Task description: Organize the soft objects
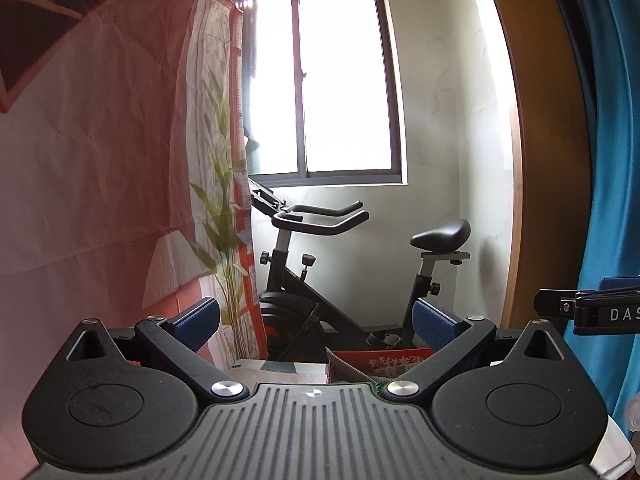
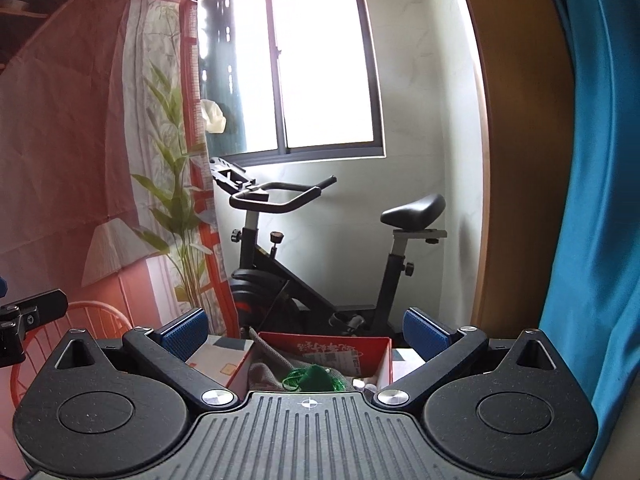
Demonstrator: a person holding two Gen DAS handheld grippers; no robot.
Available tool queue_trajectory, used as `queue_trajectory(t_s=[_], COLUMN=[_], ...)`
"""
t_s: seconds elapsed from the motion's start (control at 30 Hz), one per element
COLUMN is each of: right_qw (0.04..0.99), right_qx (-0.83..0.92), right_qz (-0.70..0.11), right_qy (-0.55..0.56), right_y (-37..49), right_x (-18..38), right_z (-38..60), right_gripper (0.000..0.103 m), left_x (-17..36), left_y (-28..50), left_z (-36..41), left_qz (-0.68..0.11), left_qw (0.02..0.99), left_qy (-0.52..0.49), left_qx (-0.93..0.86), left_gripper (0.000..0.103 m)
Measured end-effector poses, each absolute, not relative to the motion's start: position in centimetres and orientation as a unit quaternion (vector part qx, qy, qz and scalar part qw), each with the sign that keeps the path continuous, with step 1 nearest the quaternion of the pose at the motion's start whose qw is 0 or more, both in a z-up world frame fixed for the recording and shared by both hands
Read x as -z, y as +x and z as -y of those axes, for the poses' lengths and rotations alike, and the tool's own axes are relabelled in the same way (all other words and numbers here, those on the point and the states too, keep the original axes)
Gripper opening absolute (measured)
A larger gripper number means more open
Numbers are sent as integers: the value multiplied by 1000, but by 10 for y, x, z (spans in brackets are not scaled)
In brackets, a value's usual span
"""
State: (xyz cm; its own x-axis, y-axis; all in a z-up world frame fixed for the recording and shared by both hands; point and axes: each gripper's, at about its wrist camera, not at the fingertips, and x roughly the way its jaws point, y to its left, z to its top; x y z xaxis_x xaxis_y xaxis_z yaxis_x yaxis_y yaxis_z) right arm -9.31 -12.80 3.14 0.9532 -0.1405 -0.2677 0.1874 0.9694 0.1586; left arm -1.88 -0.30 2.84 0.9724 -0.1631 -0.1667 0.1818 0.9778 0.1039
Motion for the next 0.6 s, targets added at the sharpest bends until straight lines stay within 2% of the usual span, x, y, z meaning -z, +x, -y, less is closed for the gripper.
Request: queue_trajectory(t_s=[0.6], right_qw=[984], right_qx=[80], right_qz=[-130], right_qy=[92], right_y=[-96], right_x=[-31], right_z=[127], right_gripper=[103], left_x=[-24], left_y=[-13], left_z=[-2], left_qz=[-91], left_qw=[992], left_qy=[43], left_qx=[74], left_gripper=[103])
